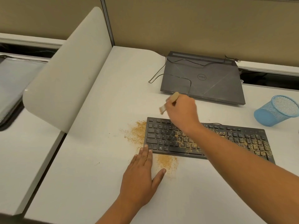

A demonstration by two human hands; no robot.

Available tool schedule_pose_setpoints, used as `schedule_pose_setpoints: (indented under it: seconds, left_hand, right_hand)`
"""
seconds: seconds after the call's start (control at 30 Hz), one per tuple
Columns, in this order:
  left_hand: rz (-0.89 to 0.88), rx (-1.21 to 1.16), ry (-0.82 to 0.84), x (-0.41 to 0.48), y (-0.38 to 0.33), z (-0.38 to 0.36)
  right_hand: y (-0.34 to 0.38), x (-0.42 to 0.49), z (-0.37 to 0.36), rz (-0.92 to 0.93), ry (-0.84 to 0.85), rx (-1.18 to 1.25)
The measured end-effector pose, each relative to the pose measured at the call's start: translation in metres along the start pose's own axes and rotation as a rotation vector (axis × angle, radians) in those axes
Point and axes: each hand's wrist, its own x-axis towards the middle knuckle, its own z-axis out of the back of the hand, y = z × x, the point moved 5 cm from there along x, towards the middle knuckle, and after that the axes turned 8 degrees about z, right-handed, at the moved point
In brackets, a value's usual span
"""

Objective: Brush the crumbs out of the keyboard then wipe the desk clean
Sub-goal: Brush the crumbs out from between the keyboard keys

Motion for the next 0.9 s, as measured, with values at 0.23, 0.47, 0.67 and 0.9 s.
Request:
schedule_pose_setpoints:
  seconds: [0.23, 0.47, 0.67, 0.9]
  left_hand:
    - [0.009, -0.005, -0.057, 0.014, -0.001, 0.022]
    - [-0.027, 0.018, -0.018, 0.033, -0.015, 0.028]
    - [-0.02, -0.047, 0.002, 0.031, -0.009, 0.029]
    - [0.003, -0.116, 0.022, 0.03, -0.004, 0.022]
  right_hand:
    - [-0.046, 0.007, 0.045, -0.138, -0.03, -0.077]
    - [-0.055, -0.01, 0.026, -0.098, 0.205, -0.095]
    - [-0.055, -0.017, 0.029, -0.062, 0.143, -0.164]
    - [-0.055, -0.019, 0.038, -0.09, 0.057, -0.127]
